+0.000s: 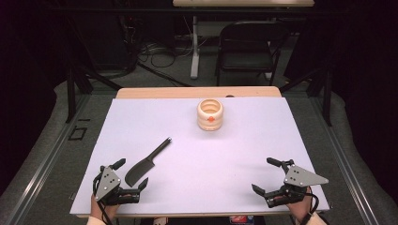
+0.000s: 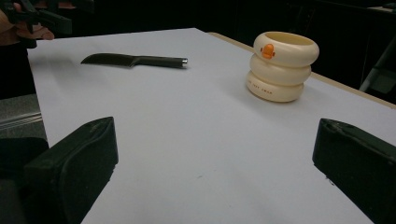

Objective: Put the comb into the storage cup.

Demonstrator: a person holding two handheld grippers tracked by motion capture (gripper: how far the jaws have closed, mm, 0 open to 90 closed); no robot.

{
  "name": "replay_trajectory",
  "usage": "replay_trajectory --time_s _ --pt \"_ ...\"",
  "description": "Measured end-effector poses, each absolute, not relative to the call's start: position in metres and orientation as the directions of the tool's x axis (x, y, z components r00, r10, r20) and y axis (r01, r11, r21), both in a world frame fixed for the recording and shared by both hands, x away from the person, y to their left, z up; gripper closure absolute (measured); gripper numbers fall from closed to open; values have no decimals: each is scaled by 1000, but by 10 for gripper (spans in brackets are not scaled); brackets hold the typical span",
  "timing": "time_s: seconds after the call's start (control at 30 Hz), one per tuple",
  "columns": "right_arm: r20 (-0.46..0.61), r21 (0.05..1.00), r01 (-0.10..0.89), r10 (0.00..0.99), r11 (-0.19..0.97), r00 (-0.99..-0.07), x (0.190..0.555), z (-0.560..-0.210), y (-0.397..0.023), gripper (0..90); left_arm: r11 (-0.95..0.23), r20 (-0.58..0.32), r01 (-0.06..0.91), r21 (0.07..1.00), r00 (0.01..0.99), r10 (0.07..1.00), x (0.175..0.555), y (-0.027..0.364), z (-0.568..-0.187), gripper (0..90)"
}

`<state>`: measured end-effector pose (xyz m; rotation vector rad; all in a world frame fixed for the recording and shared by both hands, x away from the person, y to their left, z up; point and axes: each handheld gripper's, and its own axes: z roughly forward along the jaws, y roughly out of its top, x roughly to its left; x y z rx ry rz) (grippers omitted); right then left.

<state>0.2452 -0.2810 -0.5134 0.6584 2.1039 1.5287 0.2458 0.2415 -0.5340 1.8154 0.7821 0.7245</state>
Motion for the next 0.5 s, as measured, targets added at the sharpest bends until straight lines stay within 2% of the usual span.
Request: replay_trajectory --time_s 0.5 --pt "-79 953 123 616 278 -784 248 -515 -279 0 -296 110 213 931 610 785 254 232 -531 0"
